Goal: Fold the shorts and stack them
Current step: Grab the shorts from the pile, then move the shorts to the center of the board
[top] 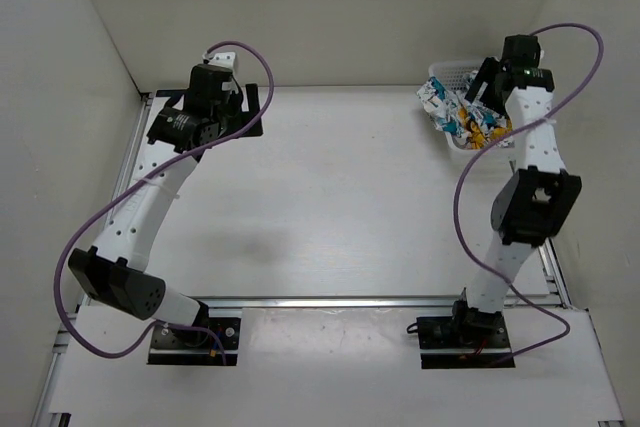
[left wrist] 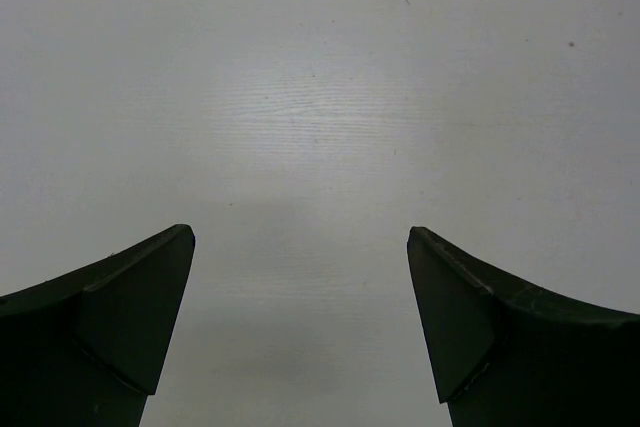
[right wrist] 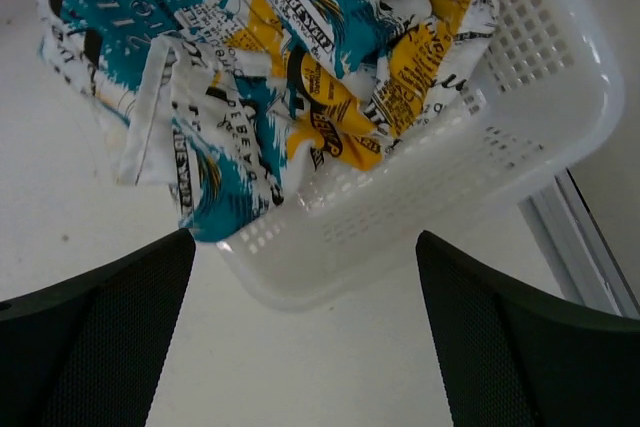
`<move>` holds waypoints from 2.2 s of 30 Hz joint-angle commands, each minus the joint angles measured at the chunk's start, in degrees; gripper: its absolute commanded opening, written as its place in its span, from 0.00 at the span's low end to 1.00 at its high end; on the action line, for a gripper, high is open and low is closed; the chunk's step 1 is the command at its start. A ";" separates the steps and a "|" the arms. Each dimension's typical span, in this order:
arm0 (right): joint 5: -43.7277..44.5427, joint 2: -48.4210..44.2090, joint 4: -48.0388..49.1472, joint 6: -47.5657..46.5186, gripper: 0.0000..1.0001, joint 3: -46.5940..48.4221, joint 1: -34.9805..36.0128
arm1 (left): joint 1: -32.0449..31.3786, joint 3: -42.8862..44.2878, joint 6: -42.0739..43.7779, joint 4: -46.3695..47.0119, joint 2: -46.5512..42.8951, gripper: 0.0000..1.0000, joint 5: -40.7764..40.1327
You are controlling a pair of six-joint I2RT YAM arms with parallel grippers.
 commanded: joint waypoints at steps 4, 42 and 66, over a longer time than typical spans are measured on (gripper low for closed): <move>0.55 19.04 -0.95 -1.57 0.96 19.45 -0.96 | 0.16 1.83 -1.04 -0.02 2.49 1.00 0.69; -19.49 14.68 7.32 0.19 0.00 35.27 -1.50 | 2.00 12.20 -4.54 -7.32 7.24 1.00 -5.48; -12.99 -11.53 10.99 4.48 0.02 3.16 32.27 | 26.62 12.82 -12.11 -11.98 0.21 1.00 12.03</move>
